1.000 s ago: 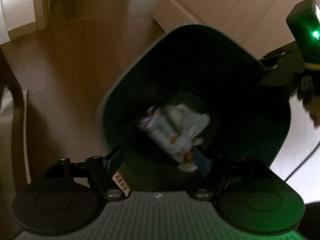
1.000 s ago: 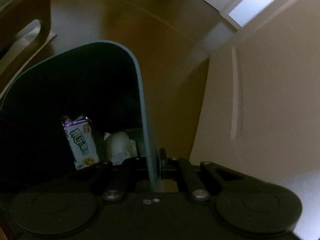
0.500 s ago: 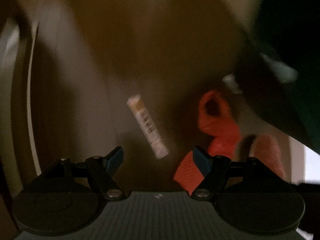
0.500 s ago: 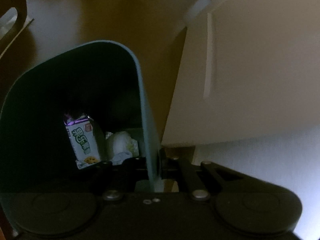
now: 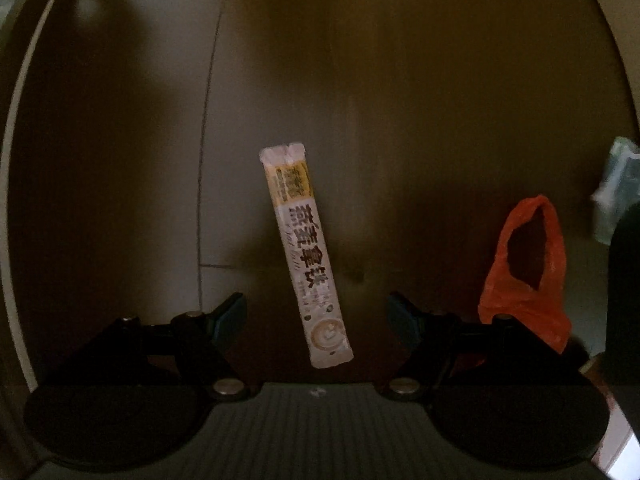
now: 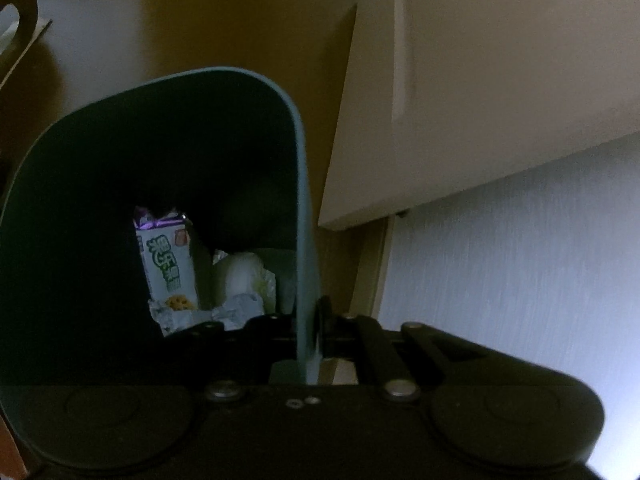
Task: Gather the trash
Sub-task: 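Lower the left tool toward the coffee stick sachet on the floor, then close the left tool on the coffee stick sachet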
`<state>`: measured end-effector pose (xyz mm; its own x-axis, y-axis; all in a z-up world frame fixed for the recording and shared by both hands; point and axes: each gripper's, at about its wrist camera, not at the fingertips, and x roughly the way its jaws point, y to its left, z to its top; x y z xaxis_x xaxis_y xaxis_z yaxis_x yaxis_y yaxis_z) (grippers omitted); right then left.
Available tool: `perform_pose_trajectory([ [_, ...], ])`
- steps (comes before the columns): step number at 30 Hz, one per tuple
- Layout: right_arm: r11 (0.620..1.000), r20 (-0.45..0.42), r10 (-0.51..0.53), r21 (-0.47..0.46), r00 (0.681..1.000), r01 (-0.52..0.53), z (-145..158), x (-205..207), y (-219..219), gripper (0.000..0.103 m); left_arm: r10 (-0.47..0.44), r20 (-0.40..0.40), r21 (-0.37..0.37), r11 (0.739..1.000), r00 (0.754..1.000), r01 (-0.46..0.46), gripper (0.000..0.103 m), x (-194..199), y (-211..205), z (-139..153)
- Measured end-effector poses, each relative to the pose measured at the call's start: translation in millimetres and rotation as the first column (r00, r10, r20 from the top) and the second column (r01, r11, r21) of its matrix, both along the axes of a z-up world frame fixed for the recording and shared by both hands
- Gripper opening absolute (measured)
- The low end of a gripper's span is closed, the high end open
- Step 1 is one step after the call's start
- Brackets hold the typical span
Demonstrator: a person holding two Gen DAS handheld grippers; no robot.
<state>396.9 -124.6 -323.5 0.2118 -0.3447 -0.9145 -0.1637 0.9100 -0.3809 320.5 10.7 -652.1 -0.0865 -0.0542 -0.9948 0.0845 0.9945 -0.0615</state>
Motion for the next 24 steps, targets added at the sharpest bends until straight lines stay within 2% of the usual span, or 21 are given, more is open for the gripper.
perform_pose_trajectory([
  [1,1.0,-0.005,0.005,-0.004,1.0,-0.005,-1.5,-2.4,1.4,0.003,-0.002,0.005,0.008,1.0,1.0,0.002,0.074,-1.1,-0.5,-1.8],
  [2,1.0,-0.012,0.006,0.0,1.0,-0.006,-3.1,-2.2,0.9,0.003,-0.012,0.007,0.022,1.0,1.0,0.012,0.069,-2.4,-2.0,-5.2],
  [5,1.0,-0.023,-0.005,0.009,1.0,0.005,-4.4,-3.0,0.4,0.003,-0.027,-0.03,0.06,0.998,0.999,0.028,0.047,-4.7,-9.3,-23.4],
  [7,1.0,-0.027,-0.016,0.017,1.0,0.017,-4.8,-0.6,-2.3,0.003,-0.032,-0.052,0.087,0.996,0.998,0.036,0.04,-4.9,-8.6,-32.0],
  [10,1.0,-0.034,-0.015,0.021,0.999,0.016,-0.9,0.3,-3.1,0.003,-0.032,-0.038,0.079,0.996,0.999,0.034,0.039,-3.6,-7.5,-33.5],
  [14,1.0,-0.033,-0.016,0.024,0.999,0.017,-0.8,5.4,-8.4,0.004,-0.058,-0.019,0.066,0.996,0.998,0.059,0.023,-7.7,-7.8,-37.4],
  [19,1.0,-0.029,-0.015,0.018,0.999,0.016,4.3,3.8,-5.7,0.003,-0.051,-0.011,0.052,0.997,0.999,0.051,0.019,-9.7,0.0,-34.8],
  [24,1.0,0.004,-0.01,0.01,1.0,0.01,0.5,9.5,2.9,0.003,-0.009,0.03,0.028,1.0,1.0,0.008,0.017,1.8,12.4,-15.7],
])
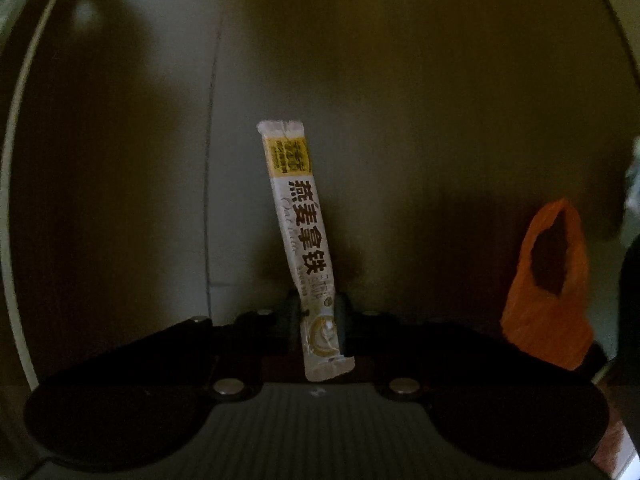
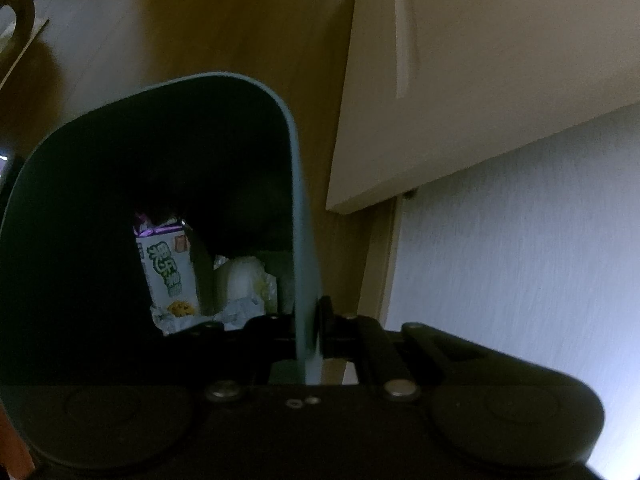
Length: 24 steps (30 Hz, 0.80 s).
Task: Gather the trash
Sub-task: 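Close the left tool on the coffee stick sachet, then carry the coffee sachet with the left tool and drop it into the bin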
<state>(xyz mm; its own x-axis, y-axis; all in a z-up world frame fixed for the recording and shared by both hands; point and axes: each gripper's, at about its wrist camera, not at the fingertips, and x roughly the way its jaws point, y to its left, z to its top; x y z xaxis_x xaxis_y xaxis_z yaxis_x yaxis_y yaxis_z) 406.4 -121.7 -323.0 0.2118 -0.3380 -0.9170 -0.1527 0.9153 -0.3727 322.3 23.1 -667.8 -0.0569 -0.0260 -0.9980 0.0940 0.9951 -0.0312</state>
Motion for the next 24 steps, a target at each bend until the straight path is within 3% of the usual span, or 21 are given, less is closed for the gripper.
perform_pose_trajectory([
  [5,0.999,0.036,0.046,-0.001,0.998,-0.046,3.9,14.1,9.0,0.004,0.018,0.062,-0.025,1.0,0.998,-0.017,0.014,7.7,10.0,33.0],
  [9,0.996,0.068,0.093,-0.006,0.993,-0.092,6.3,29.2,14.0,0.003,0.055,0.12,-0.095,0.994,0.991,-0.044,0.012,6.0,21.3,72.3],
  [11,0.994,0.083,0.113,-0.01,0.99,-0.112,4.3,35.4,16.6,0.003,0.077,0.178,-0.145,0.988,0.981,-0.052,0.007,3.9,31.2,102.7],
  [15,0.989,0.112,0.151,-0.016,0.982,-0.15,-0.6,45.1,22.1,0.004,0.076,0.279,-0.192,0.981,0.957,-0.021,0.006,-1.8,47.6,162.3],
  [19,0.985,0.134,0.171,-0.004,0.976,-0.172,-3.3,52.2,24.4,0.003,0.077,0.331,-0.223,0.975,0.941,-0.002,0.006,-9.9,53.7,212.3],
  [24,0.978,0.144,0.204,0.009,0.968,-0.207,-9.4,46.2,30.7,0.003,0.104,0.44,-0.305,0.951,0.892,0.039,0.006,-29.4,47.7,277.5],
])
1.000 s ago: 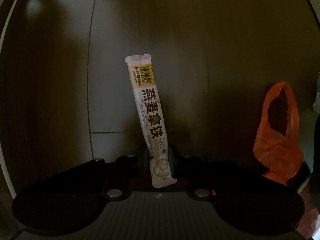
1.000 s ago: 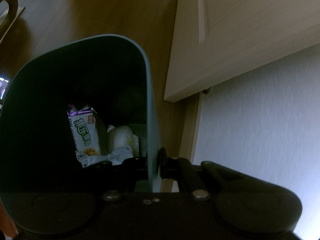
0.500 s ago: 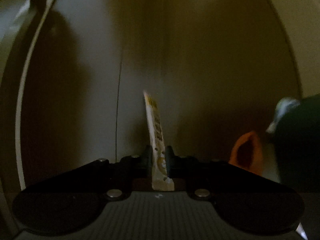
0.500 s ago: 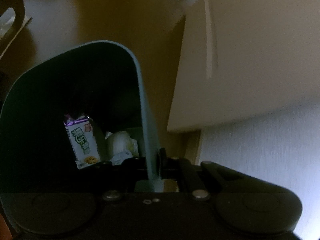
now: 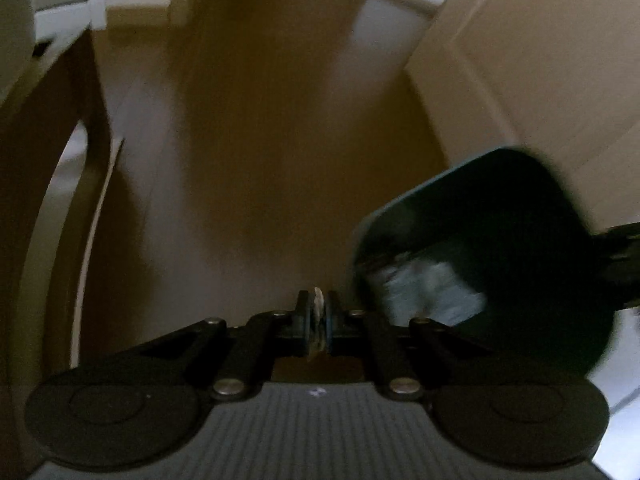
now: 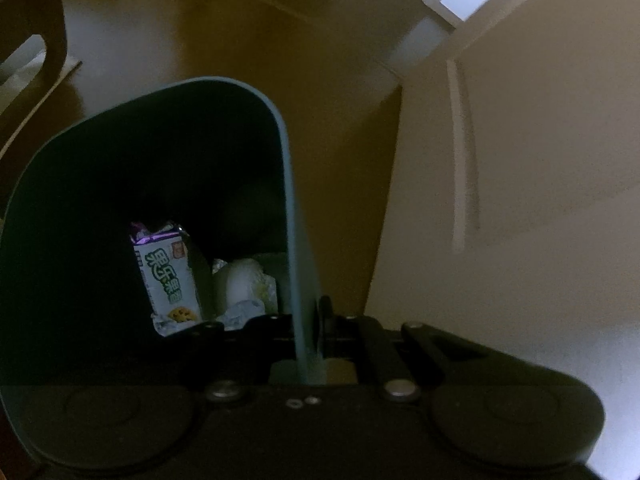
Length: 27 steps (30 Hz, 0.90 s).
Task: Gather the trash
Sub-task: 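Carry the coffee sachet with the left tool and drop it into the bin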
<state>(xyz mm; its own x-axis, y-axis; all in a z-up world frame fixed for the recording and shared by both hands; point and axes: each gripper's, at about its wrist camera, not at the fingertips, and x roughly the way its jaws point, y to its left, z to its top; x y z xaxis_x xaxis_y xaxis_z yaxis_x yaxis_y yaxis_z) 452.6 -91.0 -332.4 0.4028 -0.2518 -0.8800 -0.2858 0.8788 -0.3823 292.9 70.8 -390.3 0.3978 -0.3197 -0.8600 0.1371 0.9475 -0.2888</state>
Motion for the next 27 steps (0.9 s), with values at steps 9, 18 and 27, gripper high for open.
perform_pose_trajectory([
  [9,1.0,0.003,0.017,0.011,1.0,-0.017,9.5,-28.0,-3.3,0.002,-0.101,0.097,0.066,0.993,0.99,0.095,0.009,-25.7,-56.0,51.4],
  [18,1.0,0.015,-0.002,-0.013,1.0,0.002,3.8,-15.2,7.5,0.004,-0.012,-0.012,-0.076,0.997,1.0,0.011,0.005,-20.0,-0.6,49.3],
  [27,1.0,-0.001,0.011,-0.008,1.0,-0.011,4.2,-7.8,11.9,0.004,-0.149,0.068,-0.19,0.969,0.986,0.16,0.005,-25.3,-35.1,87.0],
])
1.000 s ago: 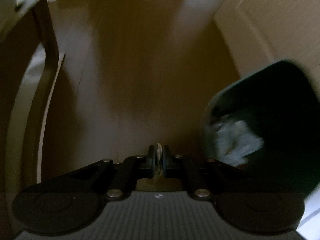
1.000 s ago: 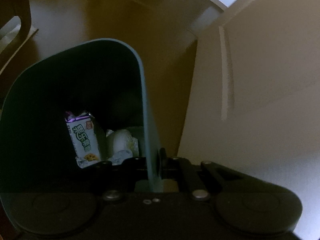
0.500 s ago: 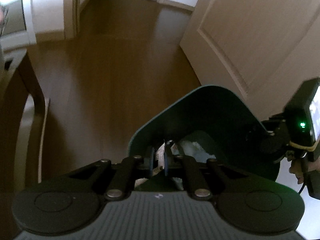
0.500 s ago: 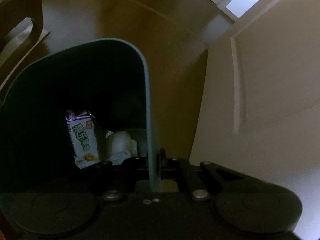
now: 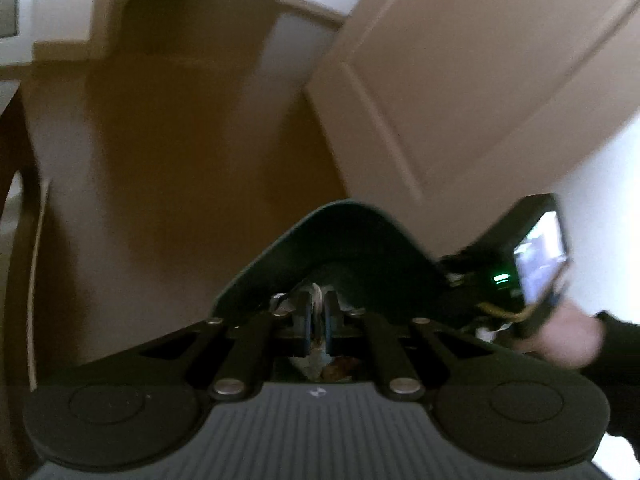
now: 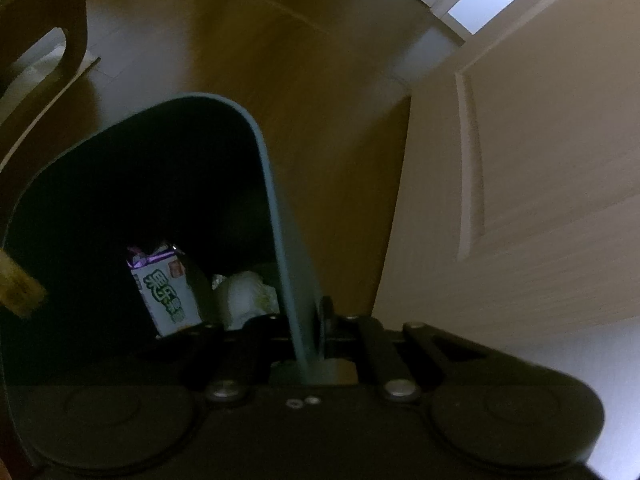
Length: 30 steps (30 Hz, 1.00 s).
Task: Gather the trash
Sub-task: 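Carry the coffee sachet with the left tool and drop it into the bin, then lower the left tool and grasp the orange plastic bag on the floor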
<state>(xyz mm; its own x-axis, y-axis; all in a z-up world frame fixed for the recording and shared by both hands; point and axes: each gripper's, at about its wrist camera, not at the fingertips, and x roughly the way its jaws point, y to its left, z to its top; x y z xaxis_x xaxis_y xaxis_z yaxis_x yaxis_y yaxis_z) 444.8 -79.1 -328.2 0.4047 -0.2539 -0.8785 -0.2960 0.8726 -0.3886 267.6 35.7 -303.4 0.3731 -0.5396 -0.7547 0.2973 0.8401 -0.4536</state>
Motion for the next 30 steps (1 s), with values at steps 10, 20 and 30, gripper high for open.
perform_pose_trajectory([
  [10,0.993,-0.002,-0.104,0.05,0.995,0.104,13.6,-22.7,-14.3,0.003,-0.242,-0.123,0.166,0.951,0.963,0.26,0.006,-2.4,-87.9,-68.1],
  [20,0.938,0.001,-0.344,0.038,0.939,0.344,25.0,-104.0,-46.9,0.004,-0.48,-0.081,0.149,0.861,0.874,0.486,0.072,-51.2,-130.7,-83.1],
  [30,0.852,-0.101,-0.516,0.045,0.851,0.522,-26.7,-171.7,-128.3,0.006,-0.564,0.047,0.206,0.813,0.825,0.544,0.079,-88.4,-141.8,-81.8],
])
